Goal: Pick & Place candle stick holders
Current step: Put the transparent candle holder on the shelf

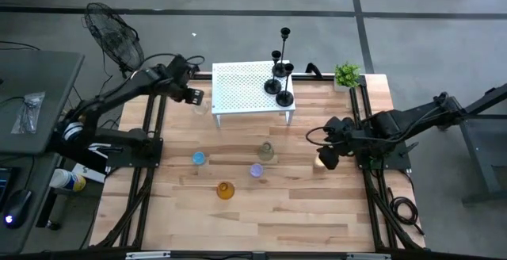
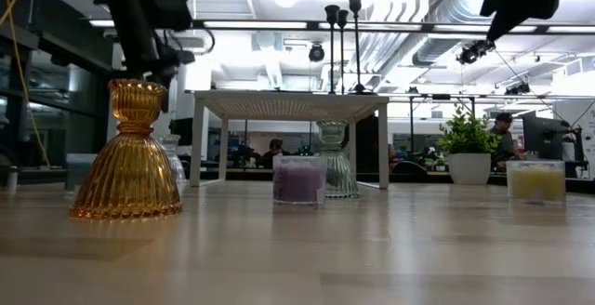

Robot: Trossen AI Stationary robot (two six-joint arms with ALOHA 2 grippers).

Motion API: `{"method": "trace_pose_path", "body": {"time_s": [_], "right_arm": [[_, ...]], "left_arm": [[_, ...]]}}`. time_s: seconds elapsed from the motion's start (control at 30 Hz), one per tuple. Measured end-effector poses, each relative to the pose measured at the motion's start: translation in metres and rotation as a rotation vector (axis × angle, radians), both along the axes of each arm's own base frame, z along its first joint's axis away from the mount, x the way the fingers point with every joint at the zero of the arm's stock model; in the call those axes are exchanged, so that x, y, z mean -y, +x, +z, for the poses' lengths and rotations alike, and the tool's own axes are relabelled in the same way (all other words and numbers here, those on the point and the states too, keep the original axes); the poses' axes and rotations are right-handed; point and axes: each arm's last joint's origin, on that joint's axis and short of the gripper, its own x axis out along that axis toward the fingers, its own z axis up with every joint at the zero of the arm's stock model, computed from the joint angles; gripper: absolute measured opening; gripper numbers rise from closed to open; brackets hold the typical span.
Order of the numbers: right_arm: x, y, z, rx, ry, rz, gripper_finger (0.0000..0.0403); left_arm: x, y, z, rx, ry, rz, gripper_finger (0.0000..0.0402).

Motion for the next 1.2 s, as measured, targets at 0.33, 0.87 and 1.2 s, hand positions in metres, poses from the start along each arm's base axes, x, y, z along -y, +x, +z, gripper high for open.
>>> {"method": "trace_pose_path", "body": {"time_s": [0.33, 0.87, 1.2], "right_arm": [[-0.012, -0.023, -0.001, -0.062, -0.058, -0.010, 0.0239], [-0.019, -0.045, 0.002, -0.050, -0.099, -0.005, 0.0239], [-0.019, -0.045, 0.002, -0.054, -0.110, 0.013, 0.0239]], "left_arm": [[0.012, 0.009, 0.004, 0.133, -0.076, -0.306, 0.0117], [0.039, 0.013, 0.013, -0.022, 0.102, -0.292, 0.0117], [-0.016, -0.004, -0.013, -0.006, -0.094, -0.058, 0.0117]]}}
